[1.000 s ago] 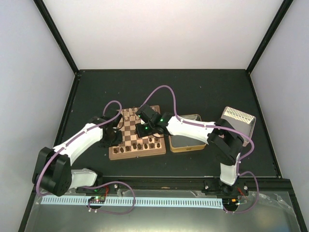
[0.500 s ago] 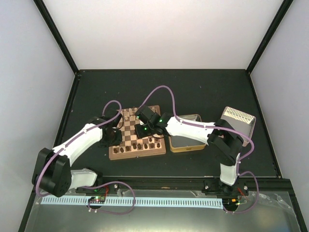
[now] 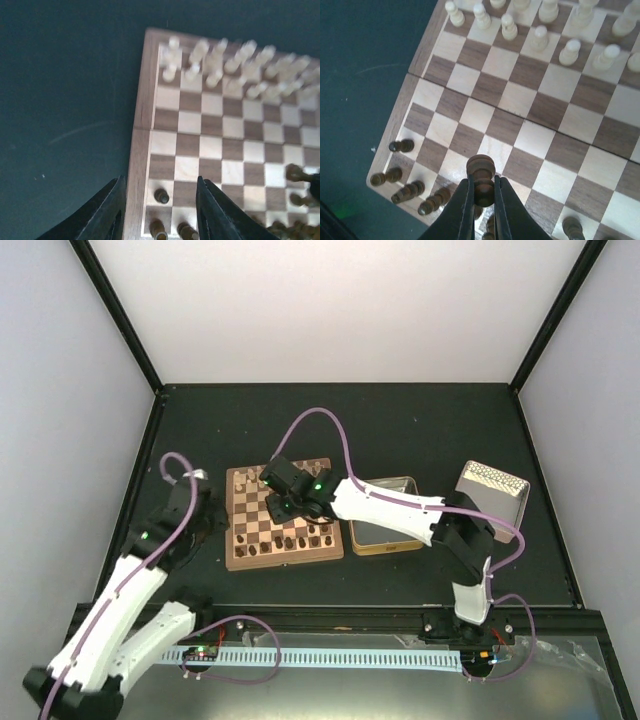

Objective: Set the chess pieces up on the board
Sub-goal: Place the chess piece on the chessboard.

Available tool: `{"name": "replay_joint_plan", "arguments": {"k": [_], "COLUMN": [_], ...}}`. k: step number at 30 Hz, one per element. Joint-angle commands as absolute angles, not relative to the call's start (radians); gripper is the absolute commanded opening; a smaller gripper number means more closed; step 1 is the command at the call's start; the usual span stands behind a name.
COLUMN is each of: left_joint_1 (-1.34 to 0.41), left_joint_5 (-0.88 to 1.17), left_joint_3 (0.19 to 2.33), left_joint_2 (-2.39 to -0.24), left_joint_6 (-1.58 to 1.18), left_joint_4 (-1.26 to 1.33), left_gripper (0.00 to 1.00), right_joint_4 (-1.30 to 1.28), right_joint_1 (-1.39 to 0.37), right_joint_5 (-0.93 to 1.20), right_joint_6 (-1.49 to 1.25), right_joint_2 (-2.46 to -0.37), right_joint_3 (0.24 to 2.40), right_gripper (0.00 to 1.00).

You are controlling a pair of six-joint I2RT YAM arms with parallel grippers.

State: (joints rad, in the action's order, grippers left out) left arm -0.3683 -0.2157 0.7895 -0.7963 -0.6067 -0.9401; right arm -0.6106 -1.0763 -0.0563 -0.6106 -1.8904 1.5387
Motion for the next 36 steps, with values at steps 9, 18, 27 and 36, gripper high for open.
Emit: {"name": "replay_joint_plan", "arguments": {"k": [9,18,27,36], "left_joint_1": [-0.364,-0.364,-0.364,-0.364], "left_joint_5": [-0.334,-0.368,-0.463,-0.487], "left_joint_3": [0.724,0.728,0.739,0.74], "left_joint_2": [-0.369,-0.347,-0.303,-0.285], "left_joint_6": [-0.584,-0.602,-0.659,-0.677], "left_joint_4": [-0.85,-0.863,-0.911,-0.923], "left_gripper": [0.5,0.53,0.53,0.53], "right_joint_4": [-0.921,-1.0,-1.002,-0.988], "right_joint_1": [-1.196,-1.216,-1.224,-1.241], "right_joint_5": [-0.309,-0.296,-0.229,-0.186], "right_joint_6": [-0.58,-0.568,-0.578,-0.578], "right_joint_2": [-2.222,-2.386,-2.38,-2.355], "right_joint_3": [1.968,2.155,2.157,2.116], "right_gripper": [0.03,0.03,0.03,0.04]}}
